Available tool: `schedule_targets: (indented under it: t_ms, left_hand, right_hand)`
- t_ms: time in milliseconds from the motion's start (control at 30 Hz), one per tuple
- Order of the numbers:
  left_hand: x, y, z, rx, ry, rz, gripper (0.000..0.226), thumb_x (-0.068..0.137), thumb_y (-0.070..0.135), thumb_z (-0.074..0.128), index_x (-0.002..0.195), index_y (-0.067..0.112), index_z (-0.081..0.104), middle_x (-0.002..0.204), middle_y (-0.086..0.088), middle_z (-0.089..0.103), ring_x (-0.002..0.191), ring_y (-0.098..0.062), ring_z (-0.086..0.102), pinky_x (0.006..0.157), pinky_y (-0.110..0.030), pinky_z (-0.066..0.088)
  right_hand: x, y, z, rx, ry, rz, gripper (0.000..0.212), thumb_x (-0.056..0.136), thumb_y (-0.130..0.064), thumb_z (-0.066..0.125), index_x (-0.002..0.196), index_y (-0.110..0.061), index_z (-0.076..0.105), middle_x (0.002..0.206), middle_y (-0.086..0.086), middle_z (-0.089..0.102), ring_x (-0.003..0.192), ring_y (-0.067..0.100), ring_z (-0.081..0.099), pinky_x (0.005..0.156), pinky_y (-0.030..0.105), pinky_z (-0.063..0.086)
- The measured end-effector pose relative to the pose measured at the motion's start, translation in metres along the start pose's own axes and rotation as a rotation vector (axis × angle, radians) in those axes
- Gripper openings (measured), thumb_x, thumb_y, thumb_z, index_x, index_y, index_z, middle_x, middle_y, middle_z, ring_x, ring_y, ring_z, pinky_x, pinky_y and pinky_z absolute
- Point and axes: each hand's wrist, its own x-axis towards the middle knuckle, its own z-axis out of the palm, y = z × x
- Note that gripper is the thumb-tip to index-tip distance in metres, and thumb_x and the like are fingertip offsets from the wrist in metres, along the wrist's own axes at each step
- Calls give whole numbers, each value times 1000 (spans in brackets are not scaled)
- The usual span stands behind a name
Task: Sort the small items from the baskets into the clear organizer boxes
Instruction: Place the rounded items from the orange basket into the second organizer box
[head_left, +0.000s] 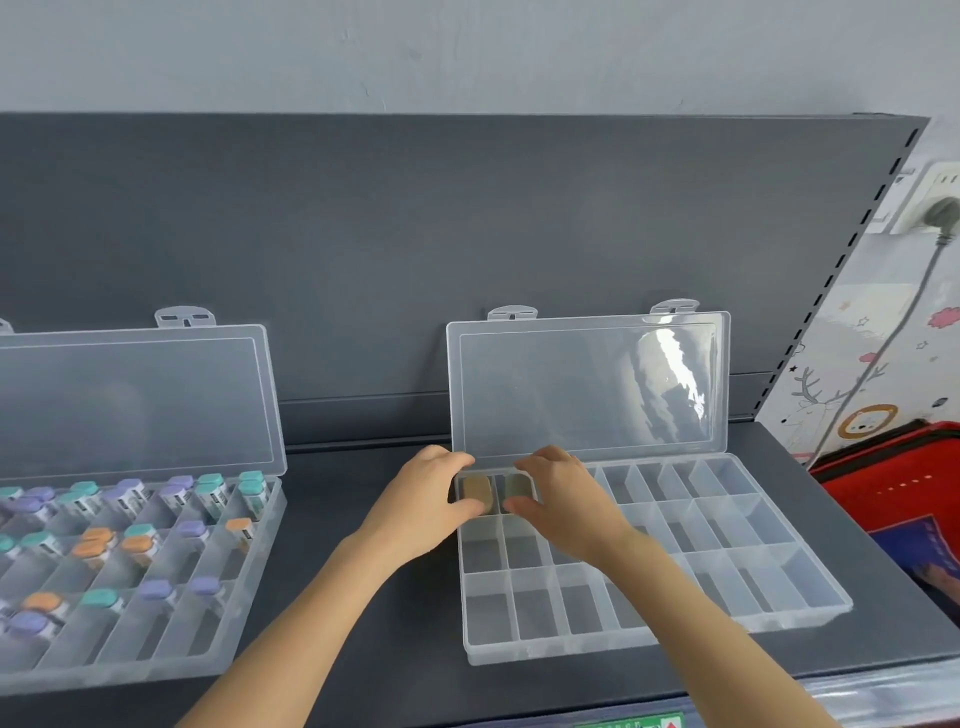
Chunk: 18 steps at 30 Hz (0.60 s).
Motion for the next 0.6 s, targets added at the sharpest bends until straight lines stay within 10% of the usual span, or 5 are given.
schedule_targets:
  t_ms: [600]
  left_hand:
    - [-146,-89,-98,210,352,-122,53,91,41,56,139,22,43,137,7,42,127,-11,40,101,-24,34]
  right_hand:
    - [-18,-169,34,128,10,-374,50,91,-30,60,137,-15,46,136,1,47,124,18,46,101,24,38]
